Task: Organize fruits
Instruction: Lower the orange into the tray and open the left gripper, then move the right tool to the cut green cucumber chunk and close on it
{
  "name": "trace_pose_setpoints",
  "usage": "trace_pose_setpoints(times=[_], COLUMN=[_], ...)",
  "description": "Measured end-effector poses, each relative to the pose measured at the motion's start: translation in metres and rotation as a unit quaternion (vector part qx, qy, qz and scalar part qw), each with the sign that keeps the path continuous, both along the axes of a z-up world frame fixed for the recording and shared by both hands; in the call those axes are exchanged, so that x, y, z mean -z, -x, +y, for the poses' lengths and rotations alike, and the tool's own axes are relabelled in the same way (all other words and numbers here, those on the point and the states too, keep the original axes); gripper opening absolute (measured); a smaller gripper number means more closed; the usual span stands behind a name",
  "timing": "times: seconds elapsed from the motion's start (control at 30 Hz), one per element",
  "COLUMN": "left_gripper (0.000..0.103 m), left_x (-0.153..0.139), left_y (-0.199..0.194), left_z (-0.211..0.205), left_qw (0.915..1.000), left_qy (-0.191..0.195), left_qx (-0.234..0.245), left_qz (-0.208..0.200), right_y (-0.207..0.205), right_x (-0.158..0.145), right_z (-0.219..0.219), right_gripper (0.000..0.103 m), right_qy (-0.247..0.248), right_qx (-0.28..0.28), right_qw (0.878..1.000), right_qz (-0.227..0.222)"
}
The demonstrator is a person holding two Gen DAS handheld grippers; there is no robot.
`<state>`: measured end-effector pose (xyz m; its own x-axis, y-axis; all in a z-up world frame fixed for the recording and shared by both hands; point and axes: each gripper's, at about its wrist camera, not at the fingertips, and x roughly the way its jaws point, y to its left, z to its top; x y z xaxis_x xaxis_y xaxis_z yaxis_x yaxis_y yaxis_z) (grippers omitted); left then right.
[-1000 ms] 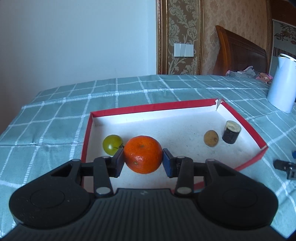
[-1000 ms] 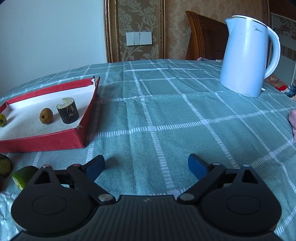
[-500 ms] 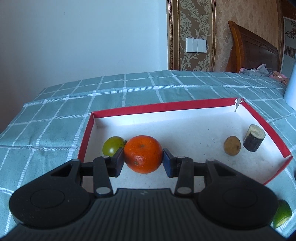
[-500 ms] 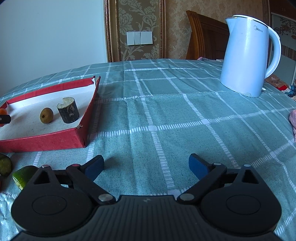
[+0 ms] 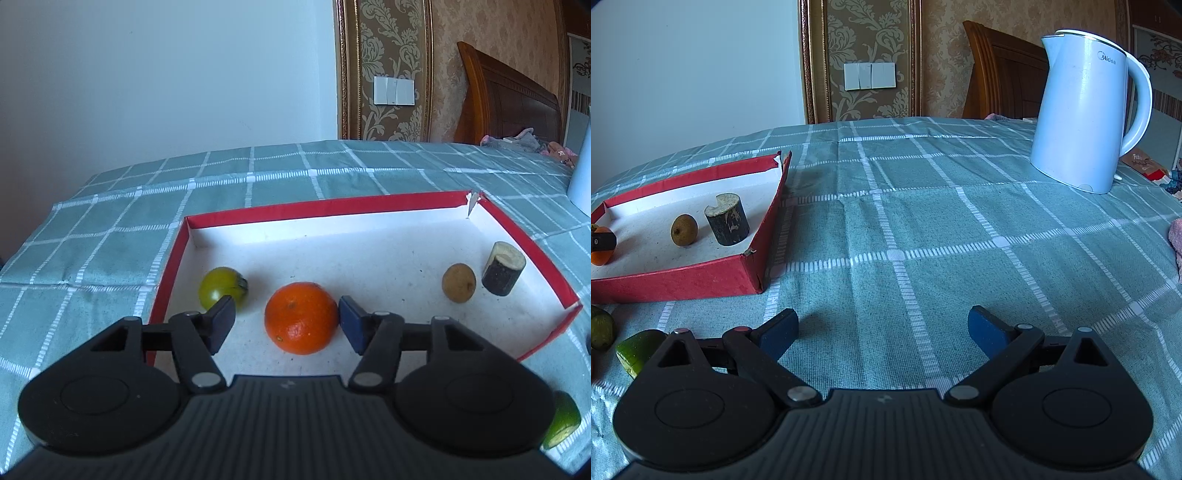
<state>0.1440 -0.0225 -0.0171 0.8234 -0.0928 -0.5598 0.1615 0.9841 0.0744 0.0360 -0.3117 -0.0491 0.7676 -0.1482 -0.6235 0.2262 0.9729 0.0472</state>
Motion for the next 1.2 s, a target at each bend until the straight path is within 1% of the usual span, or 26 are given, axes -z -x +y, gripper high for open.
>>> trace_pose_setpoints(times=[0.07, 0.13, 0.17, 0.2, 0.3, 0.37, 0.4, 0.5, 0.57, 0.63, 0.67, 0.7, 0.73, 0.8, 0.87, 0.97, 1.07, 1.13, 1.2], left_gripper=[0.059, 0.065, 0.070, 0.071, 0.072, 0.075, 0.078, 0.079, 0.080, 0.081, 0.085, 0.088, 0.088, 0.088, 0.088, 0.088, 0.090, 0.093, 0.095], left_x=[-0.001, -0.002, -0.003, -0.004, -0.011, -0.017, -0.018, -0.016, -0.009, -0.003, 0.001, 0.002, 0.002, 0.002, 0.003, 0.006, 0.011, 0.013, 0.014], left_y=[0.004, 0.011, 0.014, 0.020, 0.037, 0.052, 0.061, 0.087, 0.105, 0.121, 0.128, 0.136, 0.140, 0.148, 0.153, 0.158, 0.160, 0.160, 0.160], left_z=[-0.002, -0.002, -0.001, 0.002, 0.011, 0.020, 0.025, 0.041, 0.050, 0.059, 0.064, 0.068, 0.071, 0.077, 0.079, 0.083, 0.085, 0.087, 0.090], left_qw=[1.0000, 0.9998, 0.9997, 0.9996, 0.9992, 0.9988, 0.9988, 0.9990, 0.9992, 0.9994, 0.9992, 0.9987, 0.9985, 0.9975, 0.9973, 0.9974, 0.9979, 0.9978, 0.9977], left_qy=[-0.009, -0.018, -0.020, -0.020, -0.015, -0.008, -0.002, 0.006, 0.008, 0.010, 0.016, 0.027, 0.030, 0.042, 0.045, 0.045, 0.039, 0.046, 0.050], left_qx=[0.000, -0.003, -0.005, -0.004, -0.009, -0.013, -0.013, -0.013, -0.013, -0.014, -0.014, -0.017, -0.019, -0.020, -0.011, -0.004, -0.005, -0.004, -0.004], left_qz=[-0.003, -0.012, -0.016, -0.021, -0.036, -0.046, -0.047, -0.043, -0.038, -0.031, -0.033, -0.040, -0.042, -0.054, -0.057, -0.055, -0.051, -0.048, -0.046], right_y=[0.000, 0.000, 0.000, 0.000, 0.000, 0.000, 0.000, 0.001, 0.005, 0.015, 0.021, 0.026, 0.032, 0.040, 0.049, 0.053, 0.048, 0.043, 0.036], right_x=[0.000, 0.000, 0.000, 0.000, 0.000, 0.000, 0.000, 0.000, 0.000, -0.001, -0.002, -0.003, -0.004, -0.009, -0.017, -0.025, -0.025, -0.022, -0.016], right_z=[0.000, 0.000, 0.000, 0.000, 0.000, 0.000, 0.000, -0.001, -0.002, -0.004, -0.004, -0.001, 0.005, 0.020, 0.034, 0.051, 0.069, 0.082, 0.090], right_gripper=[0.099, 0.099, 0.099, 0.099, 0.099, 0.099, 0.100, 0.101, 0.101, 0.101, 0.101, 0.101, 0.100, 0.100, 0.099, 0.097, 0.092, 0.074, 0.070], right_qy=[0.000, 0.000, 0.000, 0.000, 0.000, 0.000, 0.000, -0.007, -0.026, -0.064, -0.093, -0.106, -0.110, -0.091, -0.074, -0.071, -0.050, -0.032, -0.024], right_qx=[0.000, 0.000, 0.000, 0.000, 0.000, 0.000, 0.000, -0.006, -0.018, -0.038, -0.060, -0.077, -0.090, -0.113, -0.131, -0.164, -0.186, -0.195, -0.206], right_qw=[1.000, 1.000, 1.000, 1.000, 1.000, 1.000, 1.000, 1.000, 0.999, 0.997, 0.993, 0.990, 0.988, 0.986, 0.984, 0.979, 0.977, 0.977, 0.976], right_qz=[0.000, 0.000, 0.000, 0.000, 0.000, 0.000, 0.000, -0.005, -0.015, -0.036, -0.049, -0.056, -0.065, -0.081, -0.099, -0.102, -0.095, -0.082, -0.062])
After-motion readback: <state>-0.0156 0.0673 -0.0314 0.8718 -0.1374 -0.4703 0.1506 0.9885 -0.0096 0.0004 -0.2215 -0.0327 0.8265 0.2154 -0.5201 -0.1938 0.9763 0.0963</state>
